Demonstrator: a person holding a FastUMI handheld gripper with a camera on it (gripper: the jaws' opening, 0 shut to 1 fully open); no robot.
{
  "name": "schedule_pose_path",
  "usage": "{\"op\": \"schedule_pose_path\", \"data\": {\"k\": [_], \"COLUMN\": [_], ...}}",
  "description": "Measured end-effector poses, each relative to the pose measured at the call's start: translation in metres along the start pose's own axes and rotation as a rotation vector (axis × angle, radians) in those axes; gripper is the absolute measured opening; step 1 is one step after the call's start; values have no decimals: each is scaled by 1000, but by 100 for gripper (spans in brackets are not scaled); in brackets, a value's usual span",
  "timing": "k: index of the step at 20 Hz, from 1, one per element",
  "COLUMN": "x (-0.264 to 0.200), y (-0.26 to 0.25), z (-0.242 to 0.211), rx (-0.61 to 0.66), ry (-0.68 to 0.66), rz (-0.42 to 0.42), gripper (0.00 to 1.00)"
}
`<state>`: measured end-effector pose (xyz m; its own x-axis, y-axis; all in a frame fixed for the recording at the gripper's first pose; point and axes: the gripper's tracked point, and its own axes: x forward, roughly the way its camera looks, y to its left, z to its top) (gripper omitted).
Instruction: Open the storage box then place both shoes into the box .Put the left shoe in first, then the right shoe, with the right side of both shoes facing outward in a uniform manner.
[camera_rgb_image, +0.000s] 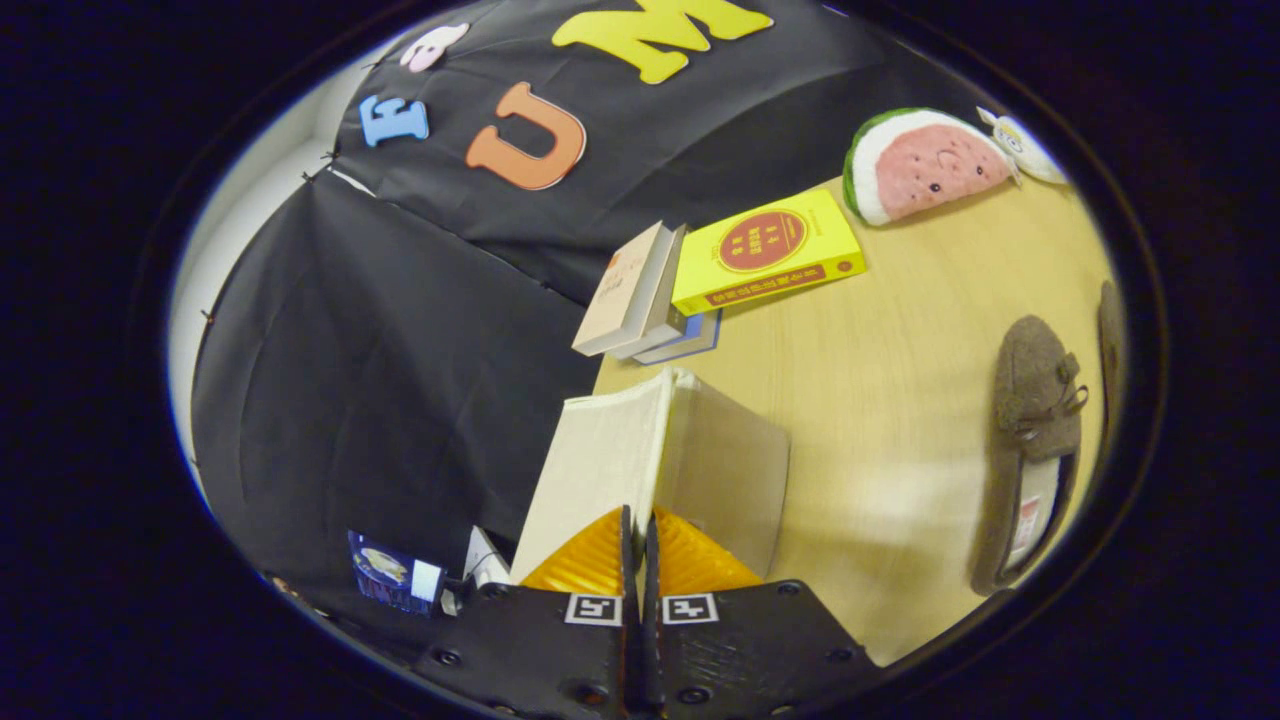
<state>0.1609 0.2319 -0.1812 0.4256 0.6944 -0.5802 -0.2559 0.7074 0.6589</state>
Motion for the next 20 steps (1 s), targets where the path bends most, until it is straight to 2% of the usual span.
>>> {"op": "schedule_pose_path", "data": {"k": [9, 14, 17, 20], "x": [-25, -6, 15, 37], "y": [102, 181, 222, 259], "z": [28, 35, 36, 34], "rx": [-23, -50, -106, -104], "ry": [-58, -76, -77, -75], "rz": [33, 75, 70, 102], "gripper": [0, 0, 8, 12]}}
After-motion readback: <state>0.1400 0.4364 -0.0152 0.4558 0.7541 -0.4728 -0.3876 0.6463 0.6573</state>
